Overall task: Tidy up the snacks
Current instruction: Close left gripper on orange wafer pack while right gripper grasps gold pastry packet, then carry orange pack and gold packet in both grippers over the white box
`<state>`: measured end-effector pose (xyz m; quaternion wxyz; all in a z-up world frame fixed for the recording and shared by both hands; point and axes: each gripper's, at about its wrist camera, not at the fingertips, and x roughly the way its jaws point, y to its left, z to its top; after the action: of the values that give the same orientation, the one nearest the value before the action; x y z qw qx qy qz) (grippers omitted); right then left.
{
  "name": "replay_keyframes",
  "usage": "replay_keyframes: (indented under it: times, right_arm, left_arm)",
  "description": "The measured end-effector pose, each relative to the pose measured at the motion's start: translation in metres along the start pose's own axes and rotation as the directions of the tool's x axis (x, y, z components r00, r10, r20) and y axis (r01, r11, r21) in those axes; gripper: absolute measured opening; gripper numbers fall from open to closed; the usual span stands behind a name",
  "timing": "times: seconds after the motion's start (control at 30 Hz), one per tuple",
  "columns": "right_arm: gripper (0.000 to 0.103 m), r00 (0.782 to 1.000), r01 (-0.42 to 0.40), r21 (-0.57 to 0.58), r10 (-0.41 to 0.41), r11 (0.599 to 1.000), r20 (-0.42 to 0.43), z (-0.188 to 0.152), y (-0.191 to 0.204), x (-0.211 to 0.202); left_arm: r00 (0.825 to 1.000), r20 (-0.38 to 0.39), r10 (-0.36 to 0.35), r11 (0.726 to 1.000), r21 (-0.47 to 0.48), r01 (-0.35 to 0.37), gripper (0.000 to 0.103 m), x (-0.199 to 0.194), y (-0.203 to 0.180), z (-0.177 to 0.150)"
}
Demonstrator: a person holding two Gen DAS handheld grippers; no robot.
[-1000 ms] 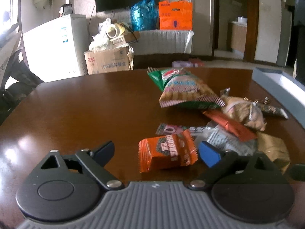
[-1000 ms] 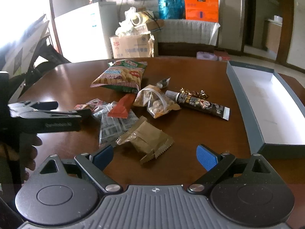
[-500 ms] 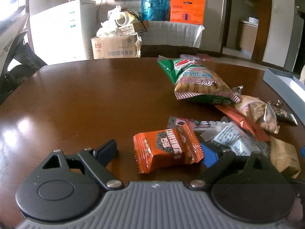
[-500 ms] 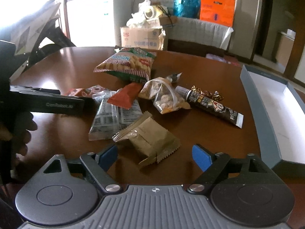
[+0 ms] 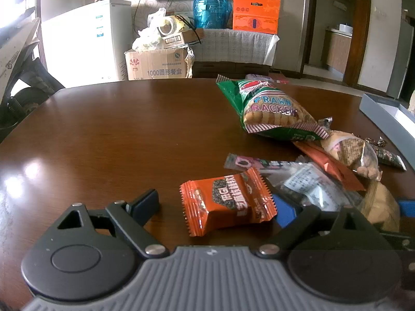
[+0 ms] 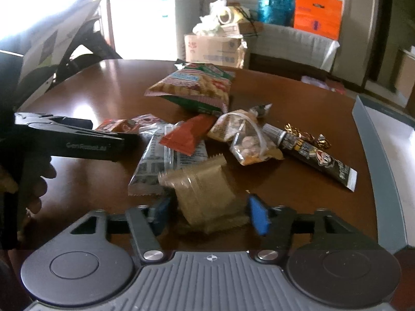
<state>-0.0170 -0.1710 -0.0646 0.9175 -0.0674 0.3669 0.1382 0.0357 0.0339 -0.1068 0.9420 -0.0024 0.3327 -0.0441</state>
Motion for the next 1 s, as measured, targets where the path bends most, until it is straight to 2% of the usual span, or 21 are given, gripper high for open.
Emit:
replay_keyframes:
  times: [0.13,0.27,0.4,0.47,0.53,0.67,1.0]
  right_arm:
    - [0.053,1.000,0.008,-0.012,-0.008,1.000,-0.002,0.000,0.003,-0.001]
    - [0.052,1.000,0.025,-0.031,-0.025,0.999,-0.004,-0.001,0.006,-0.004]
    - [0.052,0.999,0.033,-0.026,-0.033,0.999,-0.006,-0.001,0.004,-0.006]
    - [0.052,1.000,0.030,-0.025,-0.030,0.999,-0.002,-0.001,0.004,-0.008]
    - [0.052,0.999,0.032,-0.026,-0.032,0.999,0.003,-0.001,0.004,-0.011]
    - [0.052,1.000,0.028,-0.024,-0.028,0.999,0.012,-0.001,0.003,-0.016]
    - [0.052,0.999,0.018,-0.011,-0.017,1.000,0.051,0.003,-0.002,-0.031]
  left_arm:
    - [1.000,0.015,-0.014,1.000,0.022,0.013,0.073,-0.001,0.000,0.000]
    - [0.999,0.020,-0.028,0.999,0.026,0.027,0.068,-0.001,0.001,0.000]
    - [0.998,0.027,-0.055,0.998,0.031,0.054,0.054,-0.001,-0.006,-0.002]
    - [0.997,0.032,-0.065,0.997,0.041,0.064,0.044,-0.002,-0.007,-0.003]
    - [0.997,0.031,-0.077,0.996,0.039,0.075,0.039,-0.002,-0.007,-0.003]
    - [0.996,0.029,-0.086,0.996,0.032,0.085,0.034,-0.003,-0.006,-0.003]
    - [0.995,0.093,-0.031,0.999,0.009,0.031,0.033,-0.026,0.002,0.008]
